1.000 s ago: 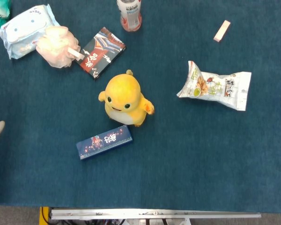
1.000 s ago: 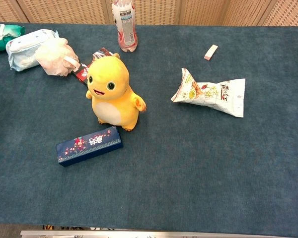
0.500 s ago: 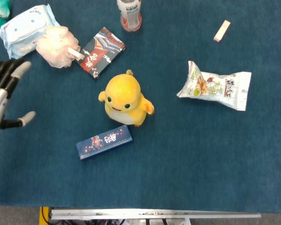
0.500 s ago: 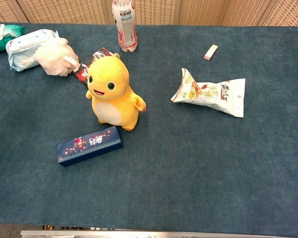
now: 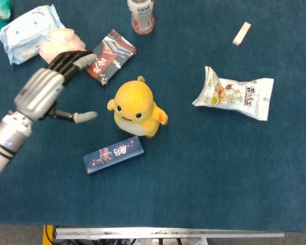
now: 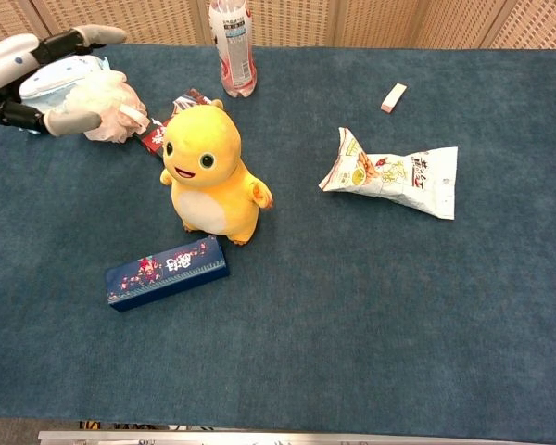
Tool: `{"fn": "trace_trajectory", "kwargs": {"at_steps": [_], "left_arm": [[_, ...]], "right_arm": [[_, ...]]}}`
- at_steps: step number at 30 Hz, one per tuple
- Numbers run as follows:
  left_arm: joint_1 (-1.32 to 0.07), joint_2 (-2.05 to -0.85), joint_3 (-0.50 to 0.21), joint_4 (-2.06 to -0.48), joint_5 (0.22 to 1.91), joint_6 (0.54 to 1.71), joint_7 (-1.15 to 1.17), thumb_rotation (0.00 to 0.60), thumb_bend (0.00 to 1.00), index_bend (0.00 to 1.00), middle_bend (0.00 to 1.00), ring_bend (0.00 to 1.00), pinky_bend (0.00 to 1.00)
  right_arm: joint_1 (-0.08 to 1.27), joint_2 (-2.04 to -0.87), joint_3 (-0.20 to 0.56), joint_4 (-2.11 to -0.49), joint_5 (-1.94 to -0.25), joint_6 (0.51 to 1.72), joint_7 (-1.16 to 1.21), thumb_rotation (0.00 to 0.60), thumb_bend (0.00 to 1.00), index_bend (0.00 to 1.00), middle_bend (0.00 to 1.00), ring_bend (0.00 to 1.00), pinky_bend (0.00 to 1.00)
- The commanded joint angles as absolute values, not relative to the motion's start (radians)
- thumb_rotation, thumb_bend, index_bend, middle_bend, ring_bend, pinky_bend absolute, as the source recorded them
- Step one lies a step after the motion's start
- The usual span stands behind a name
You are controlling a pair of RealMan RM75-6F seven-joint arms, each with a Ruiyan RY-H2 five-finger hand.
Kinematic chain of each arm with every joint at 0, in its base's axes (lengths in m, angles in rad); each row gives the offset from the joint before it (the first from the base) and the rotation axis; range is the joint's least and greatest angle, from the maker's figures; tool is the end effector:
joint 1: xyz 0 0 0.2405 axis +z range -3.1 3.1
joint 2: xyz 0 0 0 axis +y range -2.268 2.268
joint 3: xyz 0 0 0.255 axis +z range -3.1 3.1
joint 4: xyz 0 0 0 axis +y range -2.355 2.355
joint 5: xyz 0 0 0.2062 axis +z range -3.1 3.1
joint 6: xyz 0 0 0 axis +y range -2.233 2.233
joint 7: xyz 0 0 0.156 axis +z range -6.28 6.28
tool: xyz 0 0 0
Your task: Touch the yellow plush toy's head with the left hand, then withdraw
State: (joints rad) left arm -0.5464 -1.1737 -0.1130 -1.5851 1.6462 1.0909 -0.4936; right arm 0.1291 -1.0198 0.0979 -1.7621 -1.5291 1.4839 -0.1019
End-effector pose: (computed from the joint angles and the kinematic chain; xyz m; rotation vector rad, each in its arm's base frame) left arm -0.1882 0.3116 0.0931 -1.8416 -1.2253 -1.3242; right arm -0.2671 -0.2119 0.1844 1.4356 -0.7857 0.9554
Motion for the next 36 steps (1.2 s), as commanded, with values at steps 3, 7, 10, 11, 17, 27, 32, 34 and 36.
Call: {"fn": "trace_trajectory", "kwargs": {"at_steps": [3,7,10,11,17,27,32,34,36], "left_arm": [[-0.606,-1.218,-0.127,-1.566,1.643,1.053,-0.516,0.221,0.06,0.07,0.08,0.05,0.04],[-0.645,-1.246,-0.124,-1.550,1.668,1.043,-0.491,0.210,0.06,0.07,0.09,0.05,0.04],[-0.671,-1.276,-0.121,-1.536,1.688,1.041,-0.445,0.192,0.06,0.07,0.09,0.05,0.04],[-0.679,-1.284,-0.119,-1.536,1.690,1.037,-0.437,0.193,0.06,0.07,0.09,0.05,0.04],[-0.728,-1.341,-0.101,-1.516,1.693,0.991,-0.383,0.194,0.06,0.07,0.09,0.05,0.04],[-0.779,-1.410,-0.088,-1.474,1.637,0.927,-0.331,0.194,0.06,0.07,0.09,0.05,0.04],[-0.783,-1.417,-0.081,-1.465,1.607,0.918,-0.326,0.192,0.06,0.07,0.09,0.05,0.04],[-0.782,-1.416,-0.081,-1.464,1.596,0.918,-0.322,0.192,0.06,0.07,0.09,0.05,0.04],[-0.779,-1.414,-0.082,-1.464,1.582,0.922,-0.316,0.192,0.06,0.07,0.09,0.05,0.04]], "right_arm": [[0.125,-1.015,0.094,-1.764,-1.528,1.485,-0.097,0.600,0.31,0.14,0.22,0.12,0.18],[0.123,-1.016,0.093,-1.761,-1.523,1.483,-0.095,0.600,0.31,0.14,0.22,0.12,0.18],[0.122,-1.018,0.092,-1.757,-1.521,1.483,-0.092,0.600,0.31,0.14,0.22,0.12,0.18],[0.121,-1.019,0.091,-1.756,-1.521,1.483,-0.091,0.600,0.31,0.14,0.22,0.12,0.18],[0.116,-1.022,0.088,-1.747,-1.514,1.484,-0.083,0.600,0.31,0.14,0.22,0.12,0.18],[0.100,-1.022,0.084,-1.737,-1.505,1.496,-0.071,0.600,0.31,0.14,0.22,0.12,0.18],[0.098,-1.023,0.085,-1.732,-1.502,1.496,-0.068,0.600,0.31,0.14,0.22,0.13,0.18],[0.099,-1.024,0.085,-1.731,-1.503,1.495,-0.066,0.600,0.31,0.14,0.22,0.13,0.18],[0.099,-1.024,0.085,-1.729,-1.502,1.494,-0.063,0.600,0.31,0.14,0.22,0.13,0.18]]}}
